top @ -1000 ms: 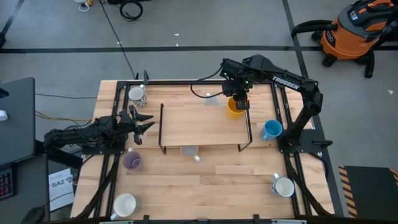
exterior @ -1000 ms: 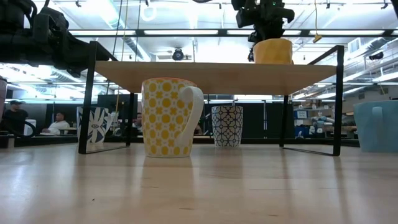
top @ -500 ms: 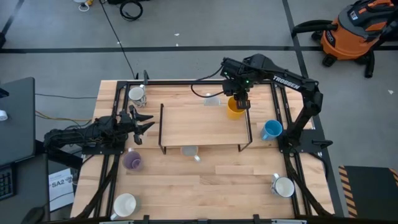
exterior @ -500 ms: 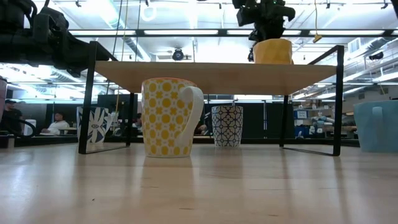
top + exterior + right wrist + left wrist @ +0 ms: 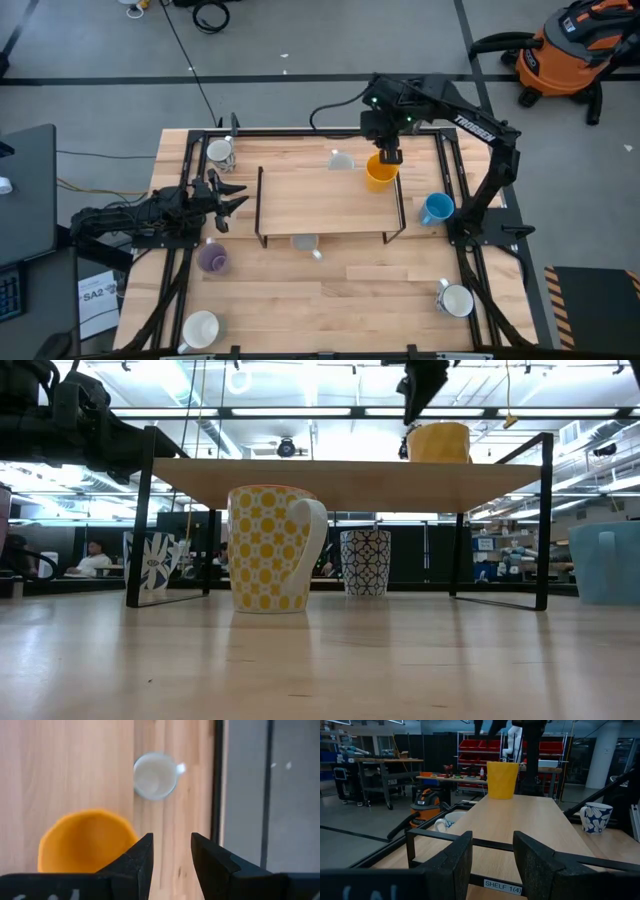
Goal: Place coffee mugs
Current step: Put the green patterned mug on the shelf
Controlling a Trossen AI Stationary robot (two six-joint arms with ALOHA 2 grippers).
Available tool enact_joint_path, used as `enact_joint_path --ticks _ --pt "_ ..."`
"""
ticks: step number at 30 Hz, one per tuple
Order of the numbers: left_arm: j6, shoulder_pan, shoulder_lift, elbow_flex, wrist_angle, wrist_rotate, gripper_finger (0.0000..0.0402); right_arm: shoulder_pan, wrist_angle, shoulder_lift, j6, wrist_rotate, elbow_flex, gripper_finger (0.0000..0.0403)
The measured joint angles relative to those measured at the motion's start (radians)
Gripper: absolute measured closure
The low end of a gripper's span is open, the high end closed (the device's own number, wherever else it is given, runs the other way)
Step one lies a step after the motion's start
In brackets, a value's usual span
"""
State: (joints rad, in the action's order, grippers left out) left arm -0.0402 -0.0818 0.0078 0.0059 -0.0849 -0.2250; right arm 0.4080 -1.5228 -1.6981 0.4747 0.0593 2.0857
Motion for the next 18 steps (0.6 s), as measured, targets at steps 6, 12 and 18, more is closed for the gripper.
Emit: enact_joint_path --ticks 6,12,18 --pt "0.000 0.000 0.000 0.000 0.000 0.000 0.0253 0.040 0.188 0.000 0.000 -0.001 0.004 0.0265" --pt "0.000 0.000 0.000 0.000 0.000 0.000 0.0253 0.089 0.379 -0.001 -0.039 -0.058 -0.038 0.0265" --pt "-0.001 0.000 0.000 0.000 0.001 0.000 0.0253 0.117 0.493 -0.002 -0.132 -0.081 -0.103 0.0265"
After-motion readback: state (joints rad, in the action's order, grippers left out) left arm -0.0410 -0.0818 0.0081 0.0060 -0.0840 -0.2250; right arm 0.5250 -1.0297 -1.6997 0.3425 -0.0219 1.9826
